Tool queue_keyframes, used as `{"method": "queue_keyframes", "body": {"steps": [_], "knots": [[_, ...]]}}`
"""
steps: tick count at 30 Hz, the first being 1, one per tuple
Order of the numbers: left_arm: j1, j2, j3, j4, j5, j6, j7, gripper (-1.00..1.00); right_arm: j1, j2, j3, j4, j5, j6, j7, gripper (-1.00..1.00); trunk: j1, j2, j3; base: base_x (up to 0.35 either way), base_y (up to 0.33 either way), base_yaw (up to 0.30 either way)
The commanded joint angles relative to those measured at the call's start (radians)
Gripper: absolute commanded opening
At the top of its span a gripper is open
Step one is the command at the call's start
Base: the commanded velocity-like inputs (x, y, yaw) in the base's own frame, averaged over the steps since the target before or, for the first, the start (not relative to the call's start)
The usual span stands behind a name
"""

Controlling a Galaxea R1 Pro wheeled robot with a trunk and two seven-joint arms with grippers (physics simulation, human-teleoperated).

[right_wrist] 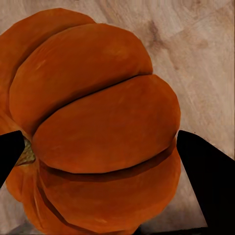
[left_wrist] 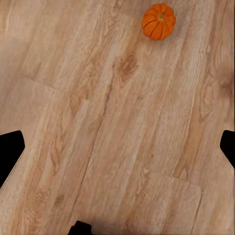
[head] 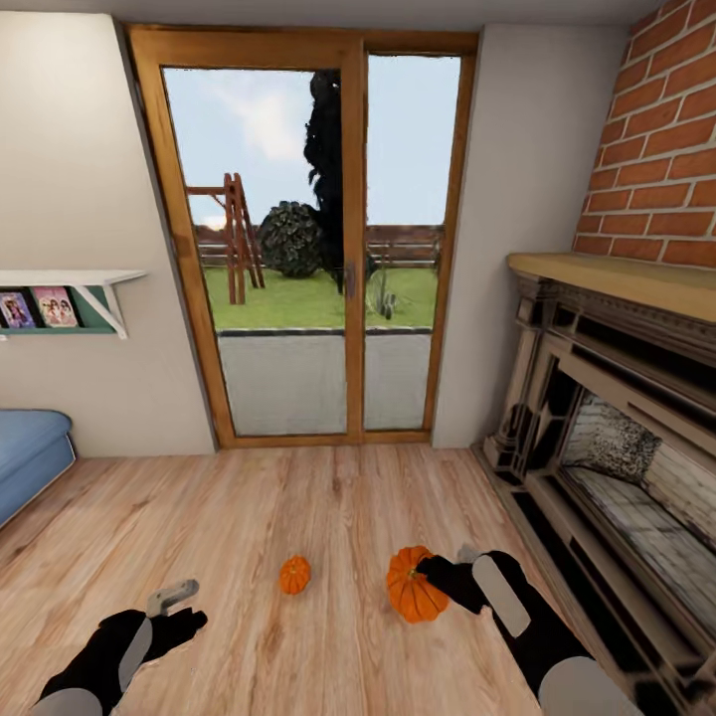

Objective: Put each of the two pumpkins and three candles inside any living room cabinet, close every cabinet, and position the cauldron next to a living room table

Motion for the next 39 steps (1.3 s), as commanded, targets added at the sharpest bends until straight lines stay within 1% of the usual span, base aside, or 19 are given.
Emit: {"method": "queue_keyframes", "body": {"steps": [1,2,3,7,9,20,26,33,37,39], "knots": [[-0.013,0.0,0.0,-0.005,-0.003,0.006,0.0,1.0,-0.019,0.002,-0.022,0.0,-0.001,0.046,-0.004,-1.0,0.0,0.0,0.0,0.332,0.0,0.0],[-0.028,0.0,0.0,-0.01,-0.006,0.013,0.002,1.0,-0.036,0.006,-0.043,0.0,-0.001,0.094,-0.001,-1.0,0.0,0.0,0.0,0.332,0.0,0.0],[-0.034,-0.001,0.0,-0.012,-0.007,0.016,0.002,1.0,-0.042,0.005,-0.053,0.001,-0.002,0.109,0.001,-1.0,0.0,0.0,0.0,0.332,0.0,0.0],[-0.05,-0.008,-0.003,-0.014,-0.007,0.034,-0.001,1.0,-0.053,0.0,-0.104,-0.016,-0.003,0.132,0.005,-1.0,0.0,0.0,0.0,0.333,0.0,0.0],[-0.059,-0.009,-0.003,-0.015,-0.007,0.043,0.0,1.0,-0.056,-0.003,-0.113,-0.027,-0.003,0.14,0.004,-1.0,0.0,0.0,0.0,0.333,0.0,0.0],[-0.064,-0.01,-0.004,-0.015,-0.007,0.046,0.001,1.0,-0.053,-0.002,-0.117,-0.055,-0.003,0.142,0.003,-1.0,0.0,0.0,0.0,0.333,0.0,0.0],[-0.064,-0.01,-0.004,-0.015,-0.006,0.046,-0.003,1.0,-0.044,-0.001,-0.115,-0.111,-0.004,0.143,0.003,-1.0,0.0,0.0,0.0,0.333,0.0,0.0],[-0.064,-0.007,-0.004,-0.015,0.001,0.047,-0.007,1.0,-0.043,0.0,-0.115,-0.12,-0.005,0.143,0.004,-1.0,0.0,0.0,0.0,0.333,0.0,0.0],[-0.065,-0.003,-0.001,-0.015,0.005,0.052,-0.015,1.0,-0.043,0.0,-0.115,-0.12,-0.005,0.142,0.004,-1.0,0.0,0.0,0.0,0.334,0.0,0.0],[-0.065,-0.001,0.002,-0.015,0.007,0.055,-0.033,1.0,-0.043,0.0,-0.115,-0.12,-0.005,0.142,0.005,-1.0,0.0,0.0,0.0,0.335,0.0,0.0]]}}
